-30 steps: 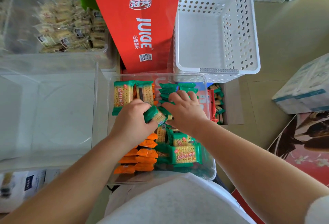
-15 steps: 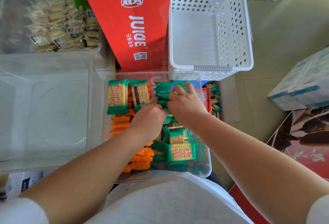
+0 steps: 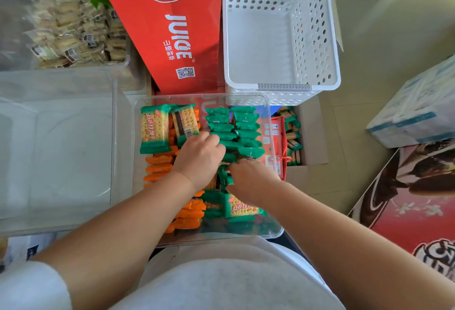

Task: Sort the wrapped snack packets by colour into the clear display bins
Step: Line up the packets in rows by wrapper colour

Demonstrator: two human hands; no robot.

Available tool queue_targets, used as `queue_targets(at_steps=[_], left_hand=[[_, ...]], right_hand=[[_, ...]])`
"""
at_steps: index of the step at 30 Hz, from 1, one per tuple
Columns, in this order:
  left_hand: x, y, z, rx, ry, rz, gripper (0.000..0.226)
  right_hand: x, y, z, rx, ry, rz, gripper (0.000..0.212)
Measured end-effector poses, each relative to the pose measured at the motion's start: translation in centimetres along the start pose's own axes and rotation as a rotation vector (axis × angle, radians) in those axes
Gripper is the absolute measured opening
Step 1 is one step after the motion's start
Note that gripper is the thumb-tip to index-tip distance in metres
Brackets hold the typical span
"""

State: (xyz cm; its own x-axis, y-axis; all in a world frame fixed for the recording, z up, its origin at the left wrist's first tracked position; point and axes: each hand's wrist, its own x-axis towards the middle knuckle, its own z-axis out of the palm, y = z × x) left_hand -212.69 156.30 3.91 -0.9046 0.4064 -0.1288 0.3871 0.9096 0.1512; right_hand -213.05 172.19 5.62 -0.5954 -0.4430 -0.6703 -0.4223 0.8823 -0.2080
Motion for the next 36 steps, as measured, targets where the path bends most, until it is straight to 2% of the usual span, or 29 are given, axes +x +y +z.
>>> queue_targets(at_steps=[3,7,9,11,15,19,25,28,30,32,36], left_hand=[[-1.7,-0.5,-0.1,-0.054,0.025,-0.076,0.026],[-4.3,-0.4,0.7,-0.048,0.017,0.009,0.022],[-5.0,0.3,1.0,-0.043,-0.039,0.085,0.02],[-5.0,0.9,1.1,-0.021,-0.162,0.155,0.006],[-3.6,0.3,0.6,0.135,-0.416,0.136,0.036],[-3.1,-0.3,1.1,0.133,-0.493,0.064,0.053],[-2.6,1.1,1.7,0.201,-0.51,0.024,0.048],[-2.4,1.4,1.6,0.211,-0.512,0.01,0.026],[-2.5,1.3,1.7,0.2,-0.455,0.02,0.011],[-2.8,1.0,2.0,0.206,-0.39,0.049,0.017],[-3.4,0.6,2.4,0.18,-0.27,0.115,0.013]], right_hand=[[1.3,-0.2,0.5,-0.005,-0.084,0.033,0.046],[2.1,0.1,1.4,-0.006,-0.119,0.056,0.068],[2.2,0.1,1.7,-0.035,-0.154,0.06,0.075],[2.3,0.1,1.8,-0.067,-0.194,0.064,0.076],[2.3,0.0,1.1,-0.144,-0.242,0.054,0.077],[2.3,-0.1,-0.1,-0.209,-0.296,0.052,0.08],[2.3,-0.2,-0.2,-0.239,-0.308,0.043,0.078],[2.0,-0.3,-0.2,-0.238,-0.254,0.035,0.082],[1.7,-0.3,-0.1,-0.244,-0.2,0.033,0.085],[1.1,-0.3,0.0,-0.222,-0.131,0.023,0.085],[-0.3,-0.1,-0.4,-0.16,-0.074,0.003,0.079]])
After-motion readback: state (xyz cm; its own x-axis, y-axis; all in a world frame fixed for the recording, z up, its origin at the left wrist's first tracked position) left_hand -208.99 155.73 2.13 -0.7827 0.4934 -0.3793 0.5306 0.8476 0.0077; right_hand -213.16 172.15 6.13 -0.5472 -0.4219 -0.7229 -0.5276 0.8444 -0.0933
